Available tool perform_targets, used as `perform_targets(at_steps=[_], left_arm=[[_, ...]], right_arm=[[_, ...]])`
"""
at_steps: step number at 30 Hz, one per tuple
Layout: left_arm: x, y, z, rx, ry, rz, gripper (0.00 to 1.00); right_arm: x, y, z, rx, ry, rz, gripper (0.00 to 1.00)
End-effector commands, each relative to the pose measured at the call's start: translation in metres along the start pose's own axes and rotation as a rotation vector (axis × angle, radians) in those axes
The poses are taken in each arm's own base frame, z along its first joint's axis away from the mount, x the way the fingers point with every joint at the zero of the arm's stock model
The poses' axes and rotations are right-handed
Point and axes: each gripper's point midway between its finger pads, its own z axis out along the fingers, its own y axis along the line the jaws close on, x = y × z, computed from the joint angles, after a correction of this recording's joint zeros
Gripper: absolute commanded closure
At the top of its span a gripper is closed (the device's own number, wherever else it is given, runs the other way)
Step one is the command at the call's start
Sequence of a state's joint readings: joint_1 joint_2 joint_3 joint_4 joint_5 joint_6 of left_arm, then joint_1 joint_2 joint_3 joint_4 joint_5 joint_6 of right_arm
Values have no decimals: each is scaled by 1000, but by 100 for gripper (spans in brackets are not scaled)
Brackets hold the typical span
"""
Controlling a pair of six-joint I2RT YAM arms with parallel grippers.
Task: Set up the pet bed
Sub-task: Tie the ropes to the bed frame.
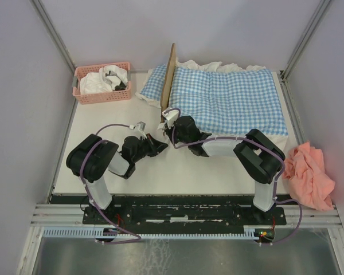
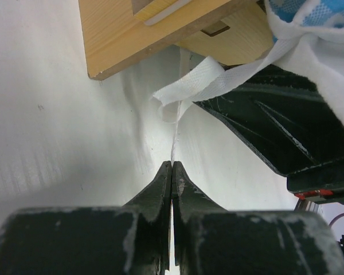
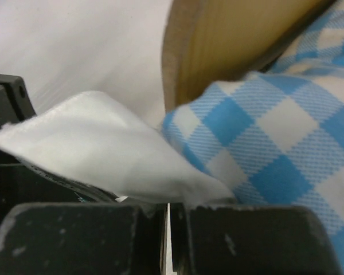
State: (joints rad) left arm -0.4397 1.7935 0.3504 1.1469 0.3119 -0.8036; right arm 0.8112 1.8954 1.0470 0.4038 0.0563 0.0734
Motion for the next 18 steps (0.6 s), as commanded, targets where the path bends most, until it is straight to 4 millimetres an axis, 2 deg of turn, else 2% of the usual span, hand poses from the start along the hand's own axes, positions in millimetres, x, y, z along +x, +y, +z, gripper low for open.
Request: perform_targets(at_steps=[1,7,10,13,18], left_arm=[[-6,-2,0,2,-28,-24,97],[-2,3,-3,-20,-19,-33,96],[-3,6,-6,-46,-27,-31,83],[-9,9,-9,-77,-53,-6,73],[-26,9,-14,-112,-107,4,69]], right_arm=[[-38,10,2,-75,-97,-75,98],[-39,10,3,-85,-108,-121,98],[-38,13,3,-104,-102,-143,98],[-38,16,0,-126,-98,-147,98],[-41,12,-2,-104,-113,-150,98]])
